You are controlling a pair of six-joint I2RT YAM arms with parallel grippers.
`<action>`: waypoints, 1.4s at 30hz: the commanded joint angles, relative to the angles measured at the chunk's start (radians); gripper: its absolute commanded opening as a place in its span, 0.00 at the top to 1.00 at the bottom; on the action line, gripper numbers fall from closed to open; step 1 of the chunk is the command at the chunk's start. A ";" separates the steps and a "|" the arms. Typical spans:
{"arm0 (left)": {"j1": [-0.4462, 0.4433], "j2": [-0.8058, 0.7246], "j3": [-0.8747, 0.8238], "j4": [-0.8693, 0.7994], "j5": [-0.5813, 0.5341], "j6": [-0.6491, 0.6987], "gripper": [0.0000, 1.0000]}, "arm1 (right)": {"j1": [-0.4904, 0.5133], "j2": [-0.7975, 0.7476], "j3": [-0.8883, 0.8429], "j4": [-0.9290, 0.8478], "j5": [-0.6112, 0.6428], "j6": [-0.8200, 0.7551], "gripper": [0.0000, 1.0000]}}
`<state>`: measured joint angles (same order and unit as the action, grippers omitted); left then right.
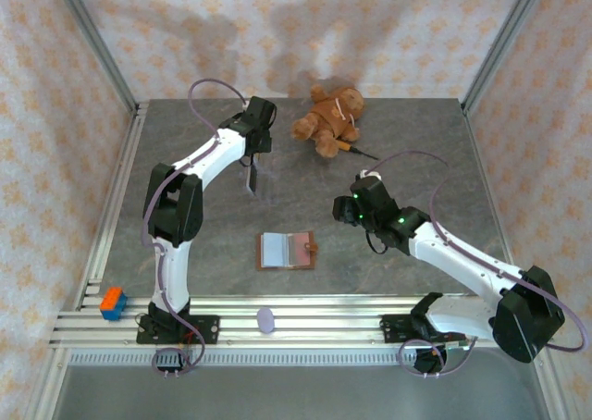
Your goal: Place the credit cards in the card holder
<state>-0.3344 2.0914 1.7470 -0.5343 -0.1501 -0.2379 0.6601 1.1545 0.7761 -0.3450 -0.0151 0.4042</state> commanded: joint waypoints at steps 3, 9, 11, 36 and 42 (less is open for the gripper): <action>-0.018 -0.014 0.048 -0.043 -0.057 0.019 0.53 | -0.004 0.007 0.014 -0.028 0.014 0.006 0.38; -0.023 0.000 0.071 -0.064 -0.079 0.021 0.55 | -0.004 0.007 0.011 -0.025 0.015 0.006 0.38; -0.025 0.008 0.075 -0.071 -0.077 0.021 0.62 | -0.004 0.008 0.008 -0.023 0.015 0.007 0.38; -0.050 0.110 0.158 -0.164 -0.287 0.117 0.47 | -0.005 0.011 -0.006 -0.014 0.018 0.011 0.38; -0.057 0.104 0.161 -0.164 -0.314 0.122 0.55 | -0.005 0.004 -0.009 -0.018 0.024 0.013 0.38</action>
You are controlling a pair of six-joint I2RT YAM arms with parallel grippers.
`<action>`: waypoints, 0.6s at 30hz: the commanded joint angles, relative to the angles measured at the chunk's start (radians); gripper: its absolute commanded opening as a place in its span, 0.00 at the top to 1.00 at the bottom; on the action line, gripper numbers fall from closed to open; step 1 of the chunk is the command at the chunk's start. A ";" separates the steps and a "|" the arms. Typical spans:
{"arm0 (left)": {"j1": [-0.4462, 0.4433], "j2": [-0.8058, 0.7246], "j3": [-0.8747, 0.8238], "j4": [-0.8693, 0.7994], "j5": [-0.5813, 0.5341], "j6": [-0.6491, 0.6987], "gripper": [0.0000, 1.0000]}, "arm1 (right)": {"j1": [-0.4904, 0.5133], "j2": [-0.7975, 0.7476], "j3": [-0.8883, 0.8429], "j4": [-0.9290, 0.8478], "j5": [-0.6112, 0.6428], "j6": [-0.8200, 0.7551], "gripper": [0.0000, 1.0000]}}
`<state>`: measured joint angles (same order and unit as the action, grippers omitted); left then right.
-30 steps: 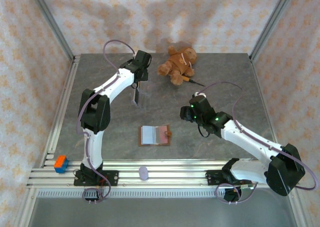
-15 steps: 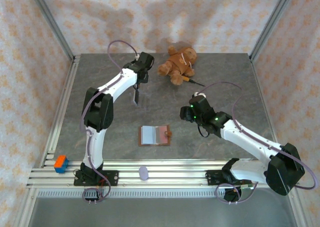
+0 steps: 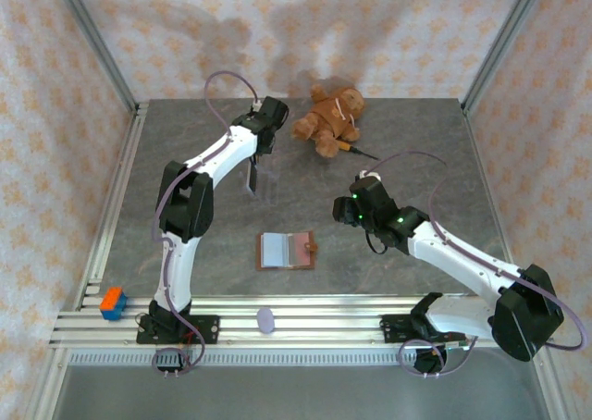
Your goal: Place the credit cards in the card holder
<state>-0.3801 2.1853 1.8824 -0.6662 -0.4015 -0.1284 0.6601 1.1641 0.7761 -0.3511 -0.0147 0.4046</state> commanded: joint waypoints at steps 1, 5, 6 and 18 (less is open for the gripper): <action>-0.012 0.009 0.026 -0.032 -0.073 0.013 0.56 | -0.005 -0.006 -0.011 -0.013 0.024 0.013 0.38; -0.020 -0.002 0.024 -0.027 -0.106 0.022 0.62 | -0.005 -0.012 -0.012 -0.015 0.028 0.014 0.38; -0.022 -0.004 0.023 -0.026 -0.110 0.025 0.64 | -0.005 -0.014 -0.014 -0.015 0.028 0.015 0.38; -0.035 -0.006 0.021 -0.018 -0.106 0.037 0.89 | -0.005 -0.018 -0.015 -0.020 0.032 0.015 0.38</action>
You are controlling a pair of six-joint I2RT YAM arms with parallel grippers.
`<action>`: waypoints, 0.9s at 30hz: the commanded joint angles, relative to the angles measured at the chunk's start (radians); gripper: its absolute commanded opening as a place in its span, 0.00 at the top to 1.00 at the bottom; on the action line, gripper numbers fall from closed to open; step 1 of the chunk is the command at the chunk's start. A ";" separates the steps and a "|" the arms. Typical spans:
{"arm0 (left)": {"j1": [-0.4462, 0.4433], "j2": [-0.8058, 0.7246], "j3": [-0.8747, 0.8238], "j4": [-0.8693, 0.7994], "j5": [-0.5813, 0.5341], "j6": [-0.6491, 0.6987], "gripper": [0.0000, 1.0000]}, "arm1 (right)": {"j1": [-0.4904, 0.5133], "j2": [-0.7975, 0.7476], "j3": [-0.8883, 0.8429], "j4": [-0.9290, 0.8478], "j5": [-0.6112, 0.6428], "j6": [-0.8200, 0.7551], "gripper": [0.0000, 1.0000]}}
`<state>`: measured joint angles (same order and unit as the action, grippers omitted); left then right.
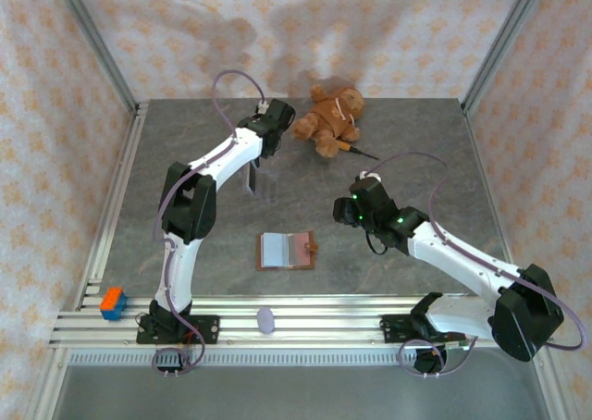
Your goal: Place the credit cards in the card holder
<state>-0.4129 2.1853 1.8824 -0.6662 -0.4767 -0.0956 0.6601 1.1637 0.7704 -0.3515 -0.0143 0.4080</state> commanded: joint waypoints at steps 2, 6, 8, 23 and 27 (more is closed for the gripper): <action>-0.003 -0.009 0.021 -0.016 -0.017 0.001 0.90 | -0.005 -0.017 -0.009 -0.021 0.033 0.012 0.38; -0.003 -0.018 0.021 -0.016 0.001 -0.018 0.66 | -0.005 -0.016 -0.008 -0.021 0.031 0.011 0.38; -0.001 -0.026 0.021 -0.016 -0.006 -0.028 0.54 | -0.005 -0.015 -0.007 -0.021 0.028 0.010 0.38; 0.025 0.024 0.029 -0.067 0.043 -0.042 0.49 | -0.005 0.003 0.013 -0.027 0.022 -0.001 0.38; 0.023 0.047 0.037 -0.071 0.020 -0.023 0.49 | -0.006 0.010 0.015 -0.024 0.019 -0.001 0.38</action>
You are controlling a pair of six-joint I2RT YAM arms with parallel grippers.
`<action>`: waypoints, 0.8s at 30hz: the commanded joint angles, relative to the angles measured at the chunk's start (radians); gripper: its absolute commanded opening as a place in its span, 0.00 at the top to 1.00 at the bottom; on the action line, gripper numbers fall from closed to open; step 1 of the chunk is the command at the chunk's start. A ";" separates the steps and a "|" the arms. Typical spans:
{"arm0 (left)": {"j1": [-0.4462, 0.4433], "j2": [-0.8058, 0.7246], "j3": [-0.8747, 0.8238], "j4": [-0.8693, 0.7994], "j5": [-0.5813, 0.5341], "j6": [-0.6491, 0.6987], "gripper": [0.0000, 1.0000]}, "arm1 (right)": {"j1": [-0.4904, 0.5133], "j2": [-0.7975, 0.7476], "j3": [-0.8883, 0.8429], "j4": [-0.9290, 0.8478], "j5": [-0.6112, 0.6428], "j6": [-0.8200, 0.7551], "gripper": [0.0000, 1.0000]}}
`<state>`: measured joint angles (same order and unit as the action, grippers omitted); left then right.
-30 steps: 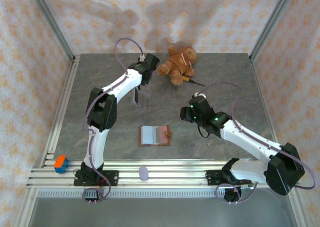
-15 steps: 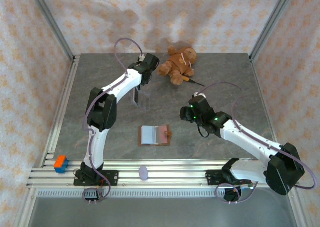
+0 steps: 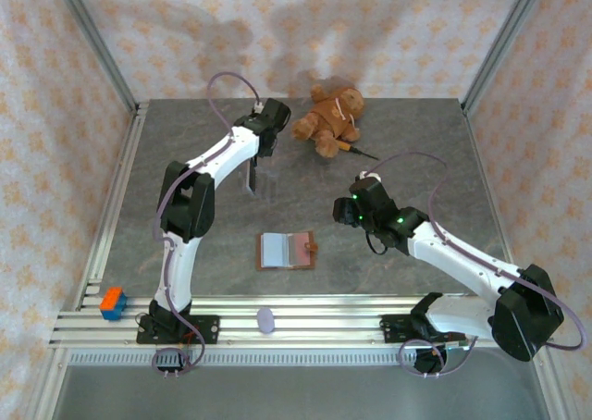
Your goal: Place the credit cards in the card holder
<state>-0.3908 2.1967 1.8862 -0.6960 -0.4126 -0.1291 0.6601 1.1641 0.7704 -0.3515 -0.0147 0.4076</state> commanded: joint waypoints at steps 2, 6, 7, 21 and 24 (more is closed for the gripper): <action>0.001 0.049 0.044 -0.046 -0.033 0.020 0.49 | -0.005 0.015 0.019 -0.023 0.018 -0.001 0.38; -0.005 0.073 0.072 -0.063 -0.051 0.028 0.48 | -0.006 0.016 0.030 -0.022 0.015 -0.004 0.38; -0.005 0.076 0.073 -0.065 -0.059 0.028 0.48 | -0.005 0.016 0.031 -0.023 0.015 -0.004 0.38; -0.044 0.061 0.087 -0.050 -0.258 0.079 0.60 | -0.007 0.010 0.011 -0.021 0.024 0.003 0.38; -0.057 0.059 0.088 -0.042 -0.291 0.097 0.63 | -0.007 0.005 0.007 -0.022 0.025 0.002 0.38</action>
<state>-0.4320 2.2566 1.9419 -0.7292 -0.6117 -0.0616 0.6598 1.1744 0.7723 -0.3519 -0.0147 0.4076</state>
